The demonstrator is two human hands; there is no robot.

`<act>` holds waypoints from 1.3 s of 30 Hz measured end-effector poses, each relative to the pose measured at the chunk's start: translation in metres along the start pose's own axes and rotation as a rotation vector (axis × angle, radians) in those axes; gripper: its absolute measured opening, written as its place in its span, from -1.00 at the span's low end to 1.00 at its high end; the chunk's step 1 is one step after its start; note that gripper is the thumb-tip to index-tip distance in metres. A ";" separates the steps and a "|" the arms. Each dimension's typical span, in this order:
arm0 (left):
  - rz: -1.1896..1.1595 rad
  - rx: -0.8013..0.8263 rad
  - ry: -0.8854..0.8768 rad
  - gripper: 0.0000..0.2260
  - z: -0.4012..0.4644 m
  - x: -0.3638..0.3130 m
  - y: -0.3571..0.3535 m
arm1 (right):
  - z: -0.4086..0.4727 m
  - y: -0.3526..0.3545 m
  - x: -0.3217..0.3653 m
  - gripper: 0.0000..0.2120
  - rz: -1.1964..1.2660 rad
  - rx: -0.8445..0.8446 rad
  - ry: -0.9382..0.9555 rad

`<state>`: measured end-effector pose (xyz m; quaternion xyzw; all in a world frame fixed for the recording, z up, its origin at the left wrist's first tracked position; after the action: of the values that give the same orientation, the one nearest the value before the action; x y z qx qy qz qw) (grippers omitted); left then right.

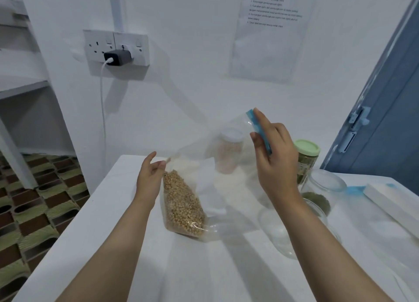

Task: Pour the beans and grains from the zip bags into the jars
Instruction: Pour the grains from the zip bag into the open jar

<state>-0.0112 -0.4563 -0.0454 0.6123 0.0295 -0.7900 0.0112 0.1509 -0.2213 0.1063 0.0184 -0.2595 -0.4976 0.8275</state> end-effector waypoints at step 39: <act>-0.194 -0.199 -0.112 -0.74 -0.005 -0.030 0.010 | -0.028 0.033 -0.030 -0.61 -0.042 -0.109 -0.228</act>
<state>0.0022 -0.4670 -0.0175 0.5576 0.1662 -0.8133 -0.0027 0.1789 -0.1860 0.0795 -0.0777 -0.3238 -0.5270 0.7819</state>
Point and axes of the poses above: each hand's wrist, its own z-axis towards the middle knuckle, its own y-axis out of the back of the hand, x = y × z, the point moved 4 cm from there along z, towards the middle knuckle, and after that the axes turned 7 degrees about -y, right-handed, at the moved point
